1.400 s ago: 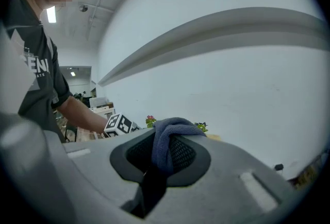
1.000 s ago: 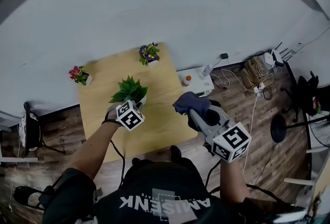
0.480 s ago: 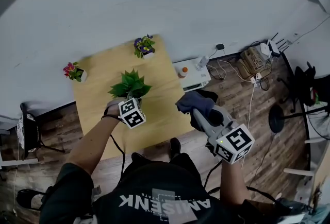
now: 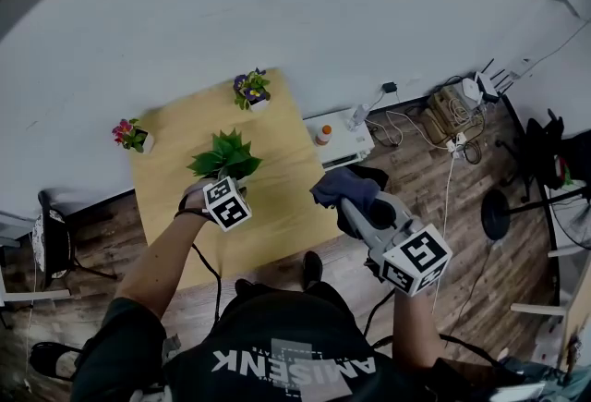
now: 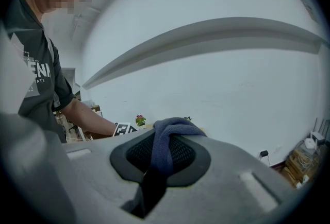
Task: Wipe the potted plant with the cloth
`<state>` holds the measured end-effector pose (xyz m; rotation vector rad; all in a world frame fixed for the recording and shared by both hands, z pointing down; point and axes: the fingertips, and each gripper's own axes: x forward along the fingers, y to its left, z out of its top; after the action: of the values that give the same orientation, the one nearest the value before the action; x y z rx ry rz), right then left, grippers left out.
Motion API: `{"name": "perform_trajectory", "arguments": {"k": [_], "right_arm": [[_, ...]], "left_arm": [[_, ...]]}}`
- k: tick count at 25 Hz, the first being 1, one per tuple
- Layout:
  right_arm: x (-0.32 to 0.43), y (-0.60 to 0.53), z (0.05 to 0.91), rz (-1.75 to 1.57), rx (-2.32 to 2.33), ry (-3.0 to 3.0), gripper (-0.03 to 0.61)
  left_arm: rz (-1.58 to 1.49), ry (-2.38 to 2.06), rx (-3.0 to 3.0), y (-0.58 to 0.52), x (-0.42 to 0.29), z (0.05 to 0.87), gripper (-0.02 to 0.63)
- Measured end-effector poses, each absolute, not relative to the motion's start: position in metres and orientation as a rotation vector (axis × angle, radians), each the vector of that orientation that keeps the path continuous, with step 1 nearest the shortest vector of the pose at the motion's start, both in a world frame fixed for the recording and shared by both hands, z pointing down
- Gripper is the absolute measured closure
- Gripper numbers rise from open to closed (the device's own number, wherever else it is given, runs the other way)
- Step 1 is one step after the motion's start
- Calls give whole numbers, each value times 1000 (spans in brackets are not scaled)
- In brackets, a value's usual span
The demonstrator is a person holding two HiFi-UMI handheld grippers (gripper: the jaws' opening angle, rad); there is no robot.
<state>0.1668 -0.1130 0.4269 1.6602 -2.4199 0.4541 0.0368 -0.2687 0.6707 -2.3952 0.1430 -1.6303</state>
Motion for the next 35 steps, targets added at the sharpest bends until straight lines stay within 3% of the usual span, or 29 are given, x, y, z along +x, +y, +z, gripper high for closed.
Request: {"name": "perform_trajectory", "arguments": {"k": [6,12,26,28,30,35], "right_arm": [[173,-116,410,386,1616,-2473,535],[170,-127,393,308,1554,-2562,534],[138,-156,349,154,1373,-2738,535],[130,-158,343,144,1343,-2761,535],[124,-161,339,146,1325,-2778,534],[110,-172,328,153,1299,-2821,534]], "left_arm": [[-1632,212,-2463,-256,29,653,489],[-1425,492,-2723,-245,29,596,491],[-520,1116,-3082,-225,-34,421,492],[-391,1182,-3096,-221,-46,401,505],[-317,1263,-3088,-217,-60,386,580],[-102,1451,-3024,-212,-92,353,609]]}}
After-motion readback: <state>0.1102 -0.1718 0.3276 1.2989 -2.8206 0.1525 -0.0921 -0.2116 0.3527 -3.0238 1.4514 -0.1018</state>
